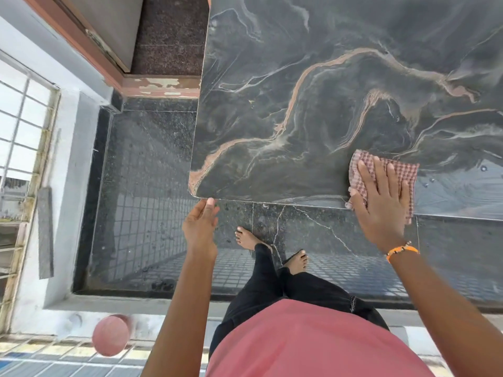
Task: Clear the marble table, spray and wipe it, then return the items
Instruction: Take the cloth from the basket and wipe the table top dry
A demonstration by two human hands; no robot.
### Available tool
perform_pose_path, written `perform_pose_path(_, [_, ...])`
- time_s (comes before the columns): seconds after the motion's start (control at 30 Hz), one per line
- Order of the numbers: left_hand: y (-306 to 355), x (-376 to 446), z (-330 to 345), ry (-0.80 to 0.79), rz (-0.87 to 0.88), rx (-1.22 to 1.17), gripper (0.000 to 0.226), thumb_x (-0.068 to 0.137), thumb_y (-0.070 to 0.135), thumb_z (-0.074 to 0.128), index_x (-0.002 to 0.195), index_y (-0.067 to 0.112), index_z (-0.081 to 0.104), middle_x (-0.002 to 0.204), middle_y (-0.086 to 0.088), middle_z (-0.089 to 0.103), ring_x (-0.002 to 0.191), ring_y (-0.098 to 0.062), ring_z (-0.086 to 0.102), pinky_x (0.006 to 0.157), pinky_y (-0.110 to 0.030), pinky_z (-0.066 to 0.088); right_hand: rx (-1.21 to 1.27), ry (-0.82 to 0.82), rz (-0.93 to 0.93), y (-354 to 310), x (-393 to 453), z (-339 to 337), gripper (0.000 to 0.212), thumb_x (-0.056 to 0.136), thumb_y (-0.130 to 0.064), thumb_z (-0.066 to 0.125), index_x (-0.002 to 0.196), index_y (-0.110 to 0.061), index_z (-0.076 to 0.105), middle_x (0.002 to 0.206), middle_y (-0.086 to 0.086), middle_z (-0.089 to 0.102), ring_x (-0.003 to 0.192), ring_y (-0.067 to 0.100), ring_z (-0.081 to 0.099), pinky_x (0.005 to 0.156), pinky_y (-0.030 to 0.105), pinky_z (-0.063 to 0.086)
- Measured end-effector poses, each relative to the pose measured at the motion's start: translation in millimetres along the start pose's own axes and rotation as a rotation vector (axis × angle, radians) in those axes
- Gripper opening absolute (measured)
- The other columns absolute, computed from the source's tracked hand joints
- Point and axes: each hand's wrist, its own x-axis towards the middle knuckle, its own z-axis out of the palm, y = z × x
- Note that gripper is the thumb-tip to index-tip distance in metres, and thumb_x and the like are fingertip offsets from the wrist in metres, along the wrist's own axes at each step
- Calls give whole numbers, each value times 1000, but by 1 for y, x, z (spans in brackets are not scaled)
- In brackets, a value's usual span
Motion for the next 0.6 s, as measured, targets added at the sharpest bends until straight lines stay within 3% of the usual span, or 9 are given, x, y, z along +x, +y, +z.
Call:
perform_pose_path(0.1, [3, 4, -1, -9, -1, 37, 8, 90, 23, 60, 98, 22, 64, 98, 9, 67, 96, -7, 62, 80, -22, 47, 73, 6, 76, -41, -19, 9, 64, 88, -51, 20, 147, -29, 26, 159, 3, 16, 146, 30, 10, 113, 58, 8])
perform_pose_path(0.23, [2, 2, -3, -25, 21, 86, 8, 92, 25, 57, 89, 26, 64, 96, 10, 68, 93, -7, 63, 77, -21, 46, 3, -80, -277, -122, -13, 26, 61, 91, -49, 27, 149, -33, 17, 160, 1, 10, 147, 28, 7, 114, 55, 0])
perform_pose_path(0.4, [-6, -11, 13, 4, 1, 91, 20, 96, 26, 50, 80, 22, 62, 82, 8, 67, 84, -7, 62, 74, -21, 46, 3, -181, -644, -208, 18, 41, 59, 94, -46, 40, 148, -32, 22, 160, -1, 12, 147, 27, 6, 115, 52, -6])
perform_pose_path(0.5, [-13, -23, 26, -20, -14, 95, 18, 96, 21, 49, 84, 22, 63, 85, 7, 67, 84, -6, 62, 73, -18, 46, -17, -174, -727, -204, 36, 38, 56, 94, -44, 38, 147, -34, 23, 160, -4, 13, 147, 24, 9, 116, 51, -1])
perform_pose_path(0.6, [-19, -35, 36, -55, 183, 386, 12, 93, 18, 54, 90, 23, 65, 86, 8, 66, 82, -6, 61, 65, -13, 44, 0, -100, -629, -163, 50, 29, 55, 94, -45, 35, 147, -35, 24, 159, -5, 18, 147, 22, 13, 117, 50, 3])
